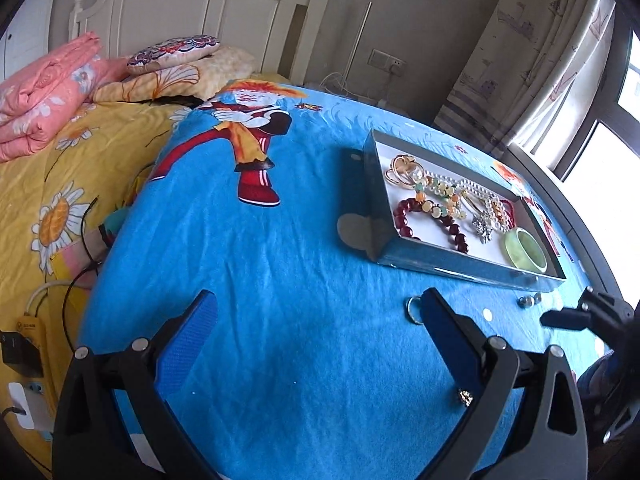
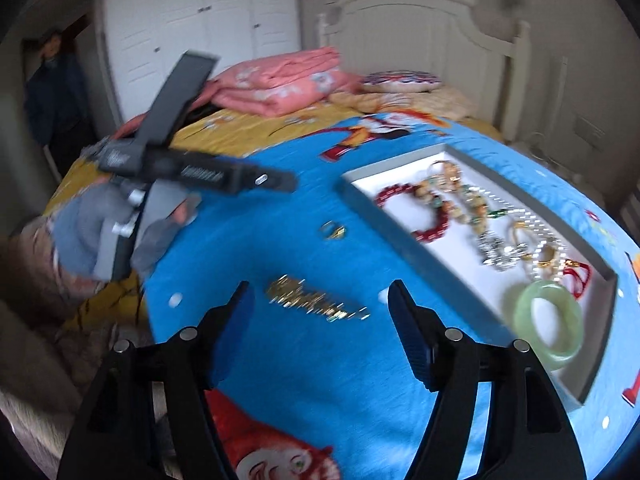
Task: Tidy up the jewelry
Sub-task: 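Reach the right gripper to the gold brooch pin and close on it, then grasp the gold ring with the left gripper while the right gripper holds the brooch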
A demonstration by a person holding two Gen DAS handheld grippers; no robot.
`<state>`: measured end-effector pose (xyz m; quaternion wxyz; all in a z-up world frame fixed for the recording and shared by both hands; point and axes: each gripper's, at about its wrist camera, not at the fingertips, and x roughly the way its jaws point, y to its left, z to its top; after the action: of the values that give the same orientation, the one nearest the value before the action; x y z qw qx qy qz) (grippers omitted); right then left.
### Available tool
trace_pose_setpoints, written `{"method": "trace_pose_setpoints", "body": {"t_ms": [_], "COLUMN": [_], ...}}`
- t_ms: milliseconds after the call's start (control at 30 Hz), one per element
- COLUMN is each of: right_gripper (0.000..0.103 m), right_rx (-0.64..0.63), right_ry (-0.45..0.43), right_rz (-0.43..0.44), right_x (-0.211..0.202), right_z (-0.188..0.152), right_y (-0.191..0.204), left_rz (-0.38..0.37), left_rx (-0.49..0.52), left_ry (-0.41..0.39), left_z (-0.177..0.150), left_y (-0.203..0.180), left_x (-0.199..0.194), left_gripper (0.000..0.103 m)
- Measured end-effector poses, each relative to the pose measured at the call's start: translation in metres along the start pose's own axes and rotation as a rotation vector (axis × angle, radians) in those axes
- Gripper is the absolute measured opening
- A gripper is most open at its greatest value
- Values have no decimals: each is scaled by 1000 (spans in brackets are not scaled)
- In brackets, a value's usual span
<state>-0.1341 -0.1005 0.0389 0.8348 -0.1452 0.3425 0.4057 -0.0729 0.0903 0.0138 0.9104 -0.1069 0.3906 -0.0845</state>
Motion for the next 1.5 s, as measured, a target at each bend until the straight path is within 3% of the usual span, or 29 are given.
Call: {"method": "trace_pose_setpoints", "body": {"t_ms": [167, 333, 700, 767, 833, 900, 1500], "right_gripper": [67, 67, 67, 58, 35, 32, 26], "right_rx": [-57, -138, -246, -239, -234, -236, 191], "right_ry": [30, 125, 185, 190, 190, 186, 92], "right_rz": [41, 82, 59, 69, 73, 44, -179], "right_x": [13, 39, 53, 55, 54, 49, -40], "right_z": [4, 11, 8, 10, 10, 7, -72], "right_y": [7, 4, 10, 8, 7, 9, -49], "left_rz": [2, 4, -10, -8, -8, -9, 2], "left_rx": [-7, -20, -18, -18, -17, -18, 25], "left_ry": [32, 51, 51, 55, 55, 55, 75], "left_z": [0, 0, -1, 0, 0, 0, -1], "left_y": [0, 3, 3, 3, 2, 2, -5], "left_x": [6, 10, 10, 11, 11, 11, 15], "left_gripper": [100, 100, 100, 100, 100, 100, 100]}}
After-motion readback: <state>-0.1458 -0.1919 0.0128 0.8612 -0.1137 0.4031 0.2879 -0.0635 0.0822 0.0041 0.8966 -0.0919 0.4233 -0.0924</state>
